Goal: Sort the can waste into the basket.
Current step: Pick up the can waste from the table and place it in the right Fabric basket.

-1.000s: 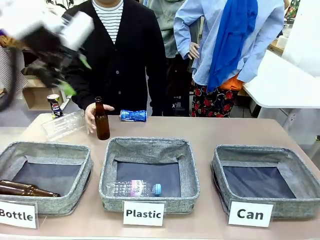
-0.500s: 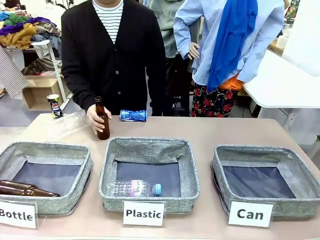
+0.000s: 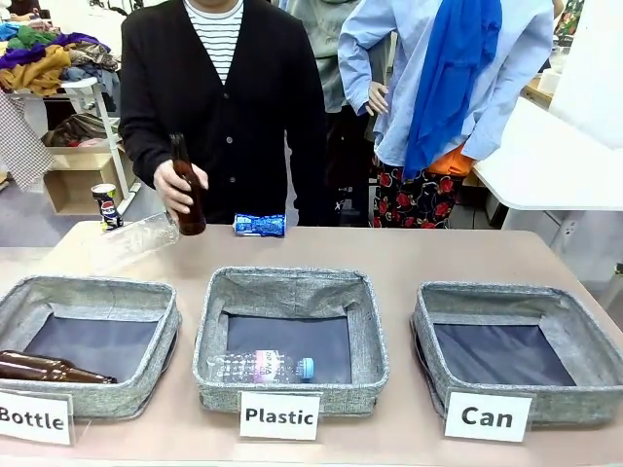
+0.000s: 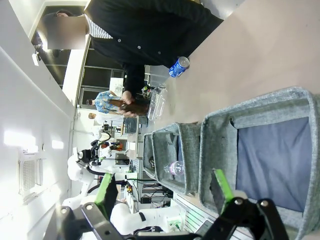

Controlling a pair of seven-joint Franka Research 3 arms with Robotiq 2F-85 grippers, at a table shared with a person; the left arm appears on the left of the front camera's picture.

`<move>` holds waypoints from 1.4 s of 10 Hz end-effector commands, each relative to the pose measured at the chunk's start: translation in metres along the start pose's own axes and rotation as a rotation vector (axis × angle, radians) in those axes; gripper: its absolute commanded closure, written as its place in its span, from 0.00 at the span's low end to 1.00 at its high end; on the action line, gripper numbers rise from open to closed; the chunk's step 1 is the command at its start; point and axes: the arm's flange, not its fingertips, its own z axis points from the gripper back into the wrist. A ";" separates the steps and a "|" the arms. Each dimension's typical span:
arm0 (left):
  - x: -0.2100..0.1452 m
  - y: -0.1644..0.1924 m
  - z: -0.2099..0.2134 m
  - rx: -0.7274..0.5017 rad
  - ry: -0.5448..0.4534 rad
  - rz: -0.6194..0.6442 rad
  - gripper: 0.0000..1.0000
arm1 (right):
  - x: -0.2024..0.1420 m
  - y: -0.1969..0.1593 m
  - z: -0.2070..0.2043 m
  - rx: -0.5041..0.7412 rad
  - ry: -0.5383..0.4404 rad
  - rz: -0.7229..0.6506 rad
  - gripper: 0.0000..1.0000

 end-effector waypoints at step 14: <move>-0.021 -0.113 0.136 0.230 -0.103 0.108 0.00 | 0.000 0.004 0.001 0.001 0.005 -0.018 0.00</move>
